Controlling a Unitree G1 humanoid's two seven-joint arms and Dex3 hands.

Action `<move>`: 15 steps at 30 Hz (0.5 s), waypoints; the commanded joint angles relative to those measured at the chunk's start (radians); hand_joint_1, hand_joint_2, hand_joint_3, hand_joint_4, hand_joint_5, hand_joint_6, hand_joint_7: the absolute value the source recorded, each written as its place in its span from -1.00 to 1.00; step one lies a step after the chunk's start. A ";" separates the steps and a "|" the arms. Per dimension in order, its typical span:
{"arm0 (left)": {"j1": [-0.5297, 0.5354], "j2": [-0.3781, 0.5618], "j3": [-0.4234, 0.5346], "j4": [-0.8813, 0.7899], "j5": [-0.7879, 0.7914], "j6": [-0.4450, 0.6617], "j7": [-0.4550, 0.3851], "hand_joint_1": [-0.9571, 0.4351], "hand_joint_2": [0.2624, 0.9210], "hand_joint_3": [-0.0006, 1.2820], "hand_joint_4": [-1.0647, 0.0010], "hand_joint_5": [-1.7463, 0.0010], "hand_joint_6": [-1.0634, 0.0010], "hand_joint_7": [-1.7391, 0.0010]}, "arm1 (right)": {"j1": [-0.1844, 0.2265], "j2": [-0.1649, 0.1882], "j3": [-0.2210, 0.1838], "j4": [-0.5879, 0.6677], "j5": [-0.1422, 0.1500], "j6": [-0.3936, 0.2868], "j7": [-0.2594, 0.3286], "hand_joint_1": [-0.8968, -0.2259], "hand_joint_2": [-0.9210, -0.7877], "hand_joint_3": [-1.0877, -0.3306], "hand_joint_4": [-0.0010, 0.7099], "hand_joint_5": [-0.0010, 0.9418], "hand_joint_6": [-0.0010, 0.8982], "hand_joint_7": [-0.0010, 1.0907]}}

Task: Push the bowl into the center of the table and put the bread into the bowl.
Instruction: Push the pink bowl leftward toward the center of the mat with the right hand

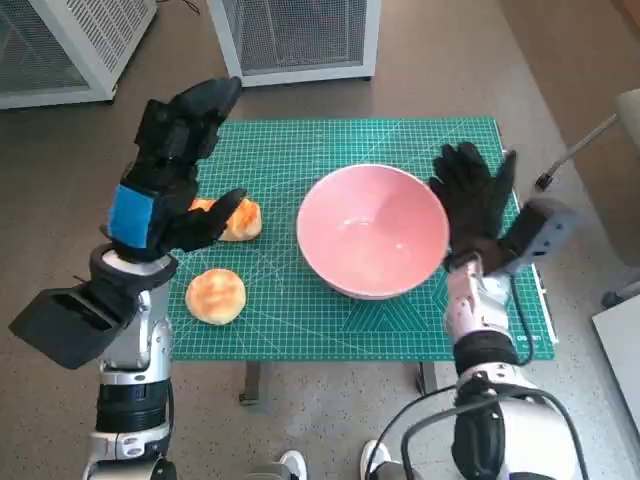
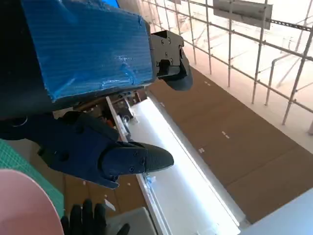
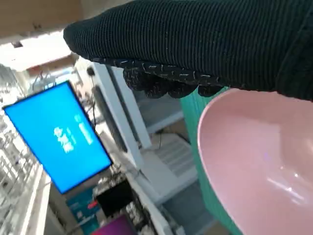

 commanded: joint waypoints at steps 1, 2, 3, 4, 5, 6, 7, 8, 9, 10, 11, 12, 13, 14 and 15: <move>0.018 0.006 0.007 -0.033 -0.003 -0.010 0.013 -0.49 1.00 -0.48 0.49 0.94 0.76 0.33 | -0.012 0.031 0.007 0.021 -0.011 0.031 0.000 0.35 -1.00 0.09 -0.61 -0.99 -0.89 -0.23; 0.021 0.007 0.007 -0.036 0.000 -0.010 0.015 -0.49 1.00 -0.48 0.49 0.94 0.76 0.33 | -0.014 0.034 0.008 0.022 -0.013 0.034 0.000 0.35 -1.00 0.10 -0.61 -0.99 -0.88 -0.23; 0.022 0.009 0.008 -0.038 0.002 -0.010 0.016 -0.49 1.00 -0.48 0.49 0.94 0.76 0.33 | -0.017 0.037 0.012 0.023 -0.017 0.038 -0.001 0.35 -1.00 0.10 -0.61 -0.99 -0.88 -0.23; 0.024 0.010 0.008 -0.040 0.003 -0.009 0.017 -0.49 1.00 -0.48 0.49 0.94 0.75 0.33 | -0.019 0.039 0.014 0.023 -0.020 0.042 -0.001 0.35 -1.00 0.10 -0.61 -0.99 -0.88 -0.23; 0.025 0.011 0.008 -0.040 0.003 -0.010 0.017 -0.49 1.00 -0.48 0.49 0.94 0.75 0.34 | -0.021 0.040 0.017 0.024 -0.023 0.046 -0.002 0.35 -1.00 0.10 -0.61 -0.99 -0.88 -0.23; 0.027 0.012 0.008 -0.041 0.003 -0.011 0.017 -0.49 1.00 -0.48 0.49 0.95 0.75 0.34 | -0.022 0.041 0.019 0.025 -0.025 0.049 -0.003 0.35 -1.00 0.10 -0.61 -0.99 -0.88 -0.23; 0.028 0.013 0.008 -0.039 0.004 -0.014 0.016 -0.49 1.00 -0.48 0.49 0.95 0.75 0.34 | -0.024 0.042 0.024 0.026 -0.030 0.054 -0.003 0.35 -1.00 0.10 -0.61 -0.99 -0.88 -0.24; 0.029 0.013 0.008 -0.039 0.004 -0.015 0.016 -0.49 1.00 -0.48 0.48 0.95 0.75 0.34 | -0.025 0.042 0.028 0.026 -0.032 0.056 -0.003 0.36 -1.00 0.10 -0.61 -0.99 -0.88 -0.24; 0.030 0.013 0.007 -0.040 0.005 -0.015 0.016 -0.49 1.00 -0.48 0.48 0.95 0.75 0.34 | -0.026 0.039 0.033 0.026 -0.037 0.059 -0.002 0.36 -1.00 0.10 -0.61 -0.99 -0.88 -0.24; 0.032 0.013 0.007 -0.042 0.006 -0.015 0.017 -0.48 1.00 -0.48 0.48 0.95 0.74 0.35 | -0.026 0.038 0.036 0.026 -0.040 0.061 -0.002 0.36 -1.00 0.09 -0.60 -0.99 -0.88 -0.24; 0.035 0.014 0.007 -0.045 0.008 -0.014 0.019 -0.48 1.00 -0.48 0.48 0.95 0.74 0.35 | -0.028 0.033 0.041 0.026 -0.046 0.064 0.001 0.36 -1.00 0.09 -0.59 -0.99 -0.87 -0.24; 0.037 0.014 0.006 -0.048 0.009 -0.014 0.021 -0.48 1.00 -0.48 0.48 0.95 0.74 0.35 | -0.028 0.030 0.044 0.025 -0.050 0.065 0.002 0.36 -1.00 0.09 -0.58 -0.98 -0.87 -0.24; 0.039 0.015 0.007 -0.050 0.011 -0.015 0.022 -0.47 1.00 -0.48 0.48 0.95 0.74 0.35 | -0.031 0.024 0.046 0.024 -0.054 0.067 0.005 0.36 -1.00 0.09 -0.57 -0.98 -0.86 -0.24; 0.041 0.016 0.008 -0.051 0.012 -0.015 0.023 -0.47 1.00 -0.48 0.48 0.95 0.74 0.35 | -0.032 0.020 0.047 0.023 -0.057 0.069 0.007 0.36 -1.00 0.09 -0.57 -0.98 -0.86 -0.24; 0.042 0.018 0.009 -0.048 0.014 -0.019 0.023 -0.47 1.00 -0.48 0.48 0.95 0.74 0.35 | -0.035 0.013 0.049 0.020 -0.060 0.067 0.010 0.36 -1.00 0.09 -0.56 -0.98 -0.85 -0.24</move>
